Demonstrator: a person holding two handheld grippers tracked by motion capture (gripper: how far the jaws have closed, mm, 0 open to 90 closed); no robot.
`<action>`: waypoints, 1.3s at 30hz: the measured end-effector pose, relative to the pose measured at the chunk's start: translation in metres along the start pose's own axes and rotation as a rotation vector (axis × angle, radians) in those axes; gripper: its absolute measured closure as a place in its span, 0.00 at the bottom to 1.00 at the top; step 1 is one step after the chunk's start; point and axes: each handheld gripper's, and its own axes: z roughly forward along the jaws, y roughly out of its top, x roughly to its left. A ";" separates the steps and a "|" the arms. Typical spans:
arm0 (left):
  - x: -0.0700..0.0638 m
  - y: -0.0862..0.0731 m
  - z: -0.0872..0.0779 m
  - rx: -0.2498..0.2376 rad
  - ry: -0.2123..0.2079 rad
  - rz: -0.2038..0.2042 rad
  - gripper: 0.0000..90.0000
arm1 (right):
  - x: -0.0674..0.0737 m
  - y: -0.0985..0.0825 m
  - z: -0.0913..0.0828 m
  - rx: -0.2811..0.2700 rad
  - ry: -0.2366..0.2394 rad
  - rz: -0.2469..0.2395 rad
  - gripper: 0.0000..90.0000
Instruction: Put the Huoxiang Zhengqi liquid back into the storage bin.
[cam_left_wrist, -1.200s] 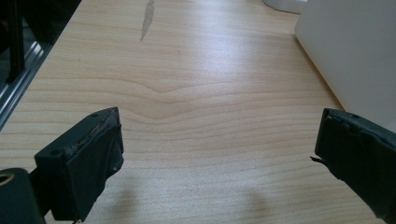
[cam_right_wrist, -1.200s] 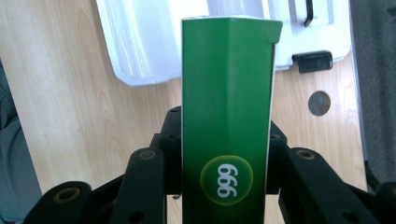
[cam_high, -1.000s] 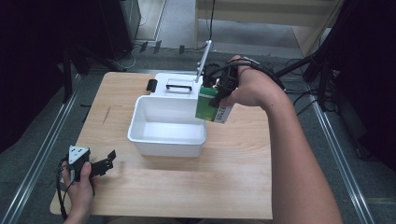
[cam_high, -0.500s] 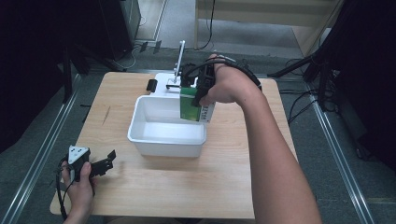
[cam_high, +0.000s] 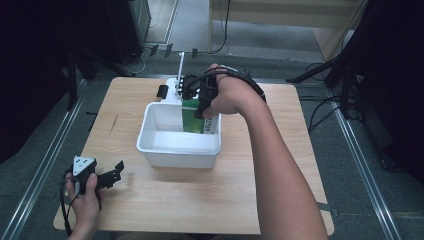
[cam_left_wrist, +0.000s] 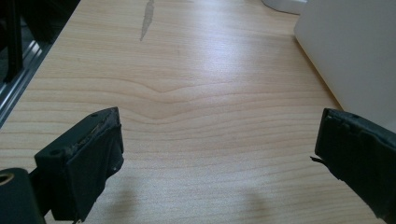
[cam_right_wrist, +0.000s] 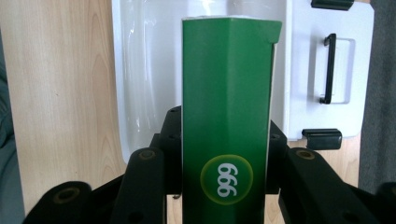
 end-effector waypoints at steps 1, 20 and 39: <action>0.000 0.000 0.000 0.000 0.001 0.000 0.02 | 0.000 0.000 0.003 0.001 0.001 -0.007 0.71; 0.000 0.000 0.000 0.002 0.001 -0.001 0.02 | 0.002 -0.003 0.043 0.040 0.006 -0.047 0.71; 0.000 0.000 0.000 0.006 0.001 0.004 0.02 | 0.001 -0.012 0.075 0.054 0.010 -0.058 0.71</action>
